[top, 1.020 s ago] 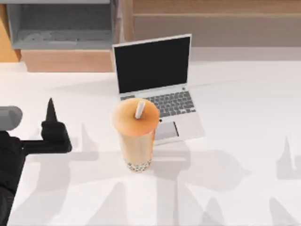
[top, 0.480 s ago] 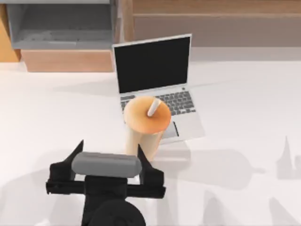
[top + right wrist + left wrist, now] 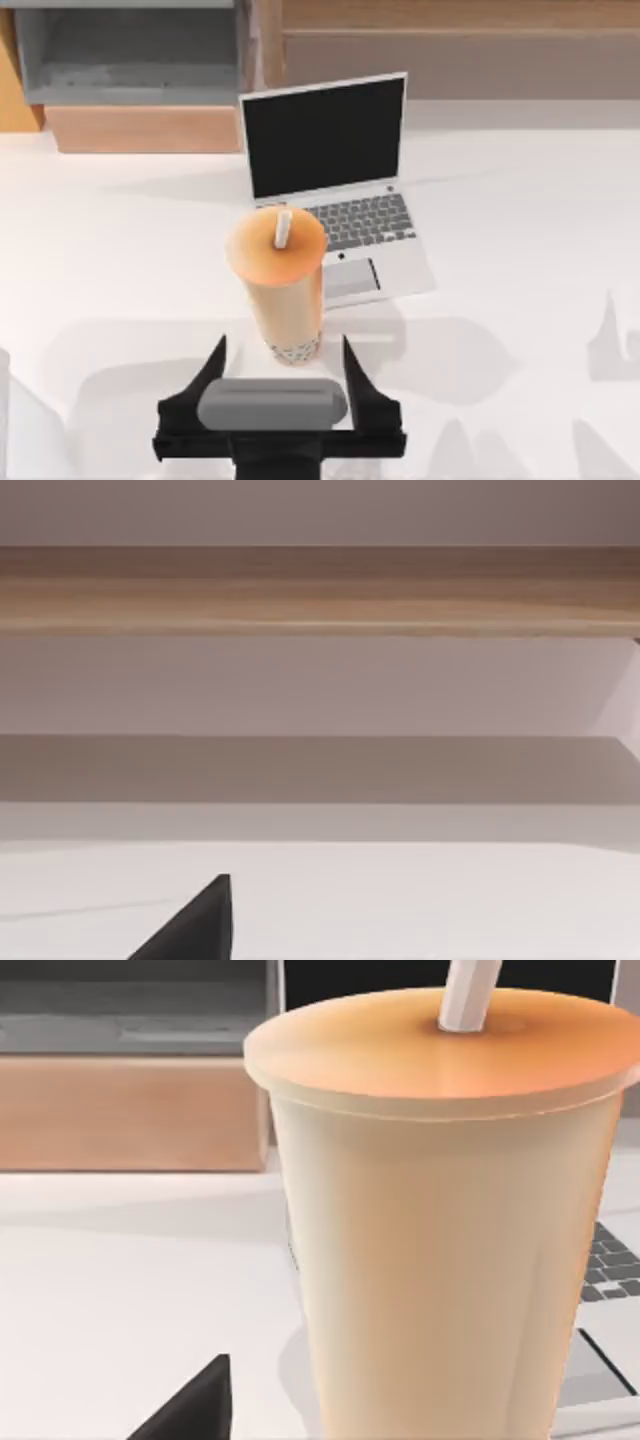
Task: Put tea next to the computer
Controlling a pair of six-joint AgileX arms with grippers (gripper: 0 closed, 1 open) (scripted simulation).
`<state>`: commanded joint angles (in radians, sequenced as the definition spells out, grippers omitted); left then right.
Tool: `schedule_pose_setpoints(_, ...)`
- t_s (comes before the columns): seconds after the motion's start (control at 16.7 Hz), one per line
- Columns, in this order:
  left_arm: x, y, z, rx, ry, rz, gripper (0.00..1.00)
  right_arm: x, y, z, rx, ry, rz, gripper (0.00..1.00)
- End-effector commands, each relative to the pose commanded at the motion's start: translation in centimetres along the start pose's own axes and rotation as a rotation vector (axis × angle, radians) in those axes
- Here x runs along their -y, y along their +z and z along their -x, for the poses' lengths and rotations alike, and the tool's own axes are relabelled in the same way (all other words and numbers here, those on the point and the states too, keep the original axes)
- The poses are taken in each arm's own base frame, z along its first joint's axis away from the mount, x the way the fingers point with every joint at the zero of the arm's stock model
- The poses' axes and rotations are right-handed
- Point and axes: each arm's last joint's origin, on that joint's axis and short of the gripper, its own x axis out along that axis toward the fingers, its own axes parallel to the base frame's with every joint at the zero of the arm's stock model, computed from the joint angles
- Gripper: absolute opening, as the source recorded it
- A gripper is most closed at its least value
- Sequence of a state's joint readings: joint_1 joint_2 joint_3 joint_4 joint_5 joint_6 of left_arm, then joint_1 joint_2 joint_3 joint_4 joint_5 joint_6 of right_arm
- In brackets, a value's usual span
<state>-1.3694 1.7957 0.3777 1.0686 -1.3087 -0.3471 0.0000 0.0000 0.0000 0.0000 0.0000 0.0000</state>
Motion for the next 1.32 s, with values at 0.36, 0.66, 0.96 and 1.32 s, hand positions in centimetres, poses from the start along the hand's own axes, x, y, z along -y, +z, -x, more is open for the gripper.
schedule_pose_setpoints(0.36,0.3,0.1,-0.8,-0.001,0.001,-0.001,1.0,0.0,0.0,0.0,0.0,0.0,0.0,1.0)
schedule_pose_setpoints(0.66,0.7,0.1,-4.7,-0.002,0.0,0.001,1.0,0.0,0.0,0.0,0.0,0.0,0.0,1.0)
schedule_pose_setpoints(0.96,0.0,0.0,-8.0,0.0,0.0,0.0,1.0,0.0,0.0,0.0,0.0,0.0,0.0,1.0)
schedule_pose_setpoints(1.32,0.0,0.0,-8.0,0.0,0.0,0.0,0.77,0.0,0.0,0.0,0.0,0.0,0.0,1.0)
